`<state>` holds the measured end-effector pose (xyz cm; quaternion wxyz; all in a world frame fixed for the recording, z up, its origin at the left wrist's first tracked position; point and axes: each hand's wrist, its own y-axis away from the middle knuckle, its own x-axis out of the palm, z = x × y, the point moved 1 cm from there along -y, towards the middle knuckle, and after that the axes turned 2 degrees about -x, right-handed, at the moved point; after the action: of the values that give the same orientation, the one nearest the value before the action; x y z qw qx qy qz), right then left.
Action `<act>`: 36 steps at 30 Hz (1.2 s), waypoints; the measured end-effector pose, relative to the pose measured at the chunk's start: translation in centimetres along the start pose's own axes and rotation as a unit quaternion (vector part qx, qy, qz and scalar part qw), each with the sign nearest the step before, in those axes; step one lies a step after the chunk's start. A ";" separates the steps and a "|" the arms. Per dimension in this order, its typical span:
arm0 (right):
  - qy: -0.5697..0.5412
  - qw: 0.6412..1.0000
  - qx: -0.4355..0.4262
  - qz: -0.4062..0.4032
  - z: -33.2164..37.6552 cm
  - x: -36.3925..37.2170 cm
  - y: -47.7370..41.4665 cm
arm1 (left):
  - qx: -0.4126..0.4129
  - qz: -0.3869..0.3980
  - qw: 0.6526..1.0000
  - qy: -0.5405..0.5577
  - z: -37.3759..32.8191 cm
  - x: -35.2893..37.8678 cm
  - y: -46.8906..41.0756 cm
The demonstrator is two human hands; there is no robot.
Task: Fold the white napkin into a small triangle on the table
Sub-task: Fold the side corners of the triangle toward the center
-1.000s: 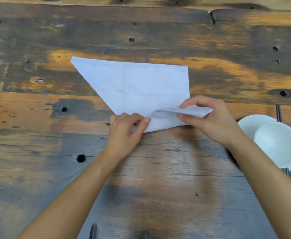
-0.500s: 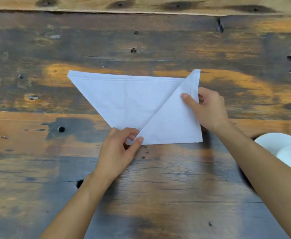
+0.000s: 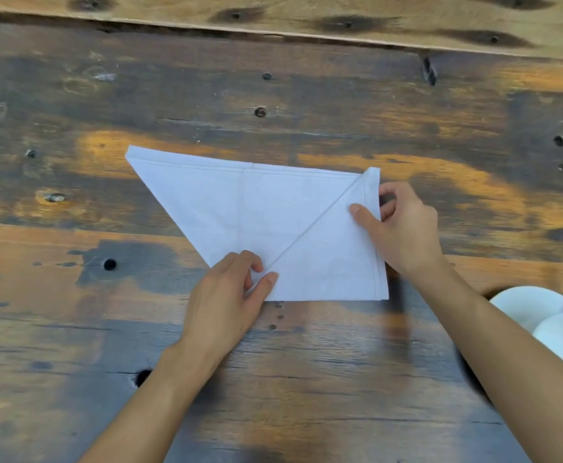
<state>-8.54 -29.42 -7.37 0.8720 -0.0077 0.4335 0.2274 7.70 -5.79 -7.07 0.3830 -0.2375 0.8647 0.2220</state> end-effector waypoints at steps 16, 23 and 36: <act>0.045 0.990 -0.105 -0.077 1.2 0.1 1.8 | 0.103 -0.132 0.982 -0.091 -1.0 1.2 1.8; 0.138 0.915 -0.359 0.122 5.7 5.5 6.6 | 0.105 0.015 0.968 -0.226 -1.9 5.5 6.6; 0.318 0.903 -0.269 0.106 1.0 4.1 -2.1 | 0.090 0.011 0.965 -0.245 -0.8 6.7 7.3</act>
<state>-4.75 -29.51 -10.23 0.6228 -0.2680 0.6086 0.4122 -0.98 -2.14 -10.28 0.6009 -0.1302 0.7633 0.1986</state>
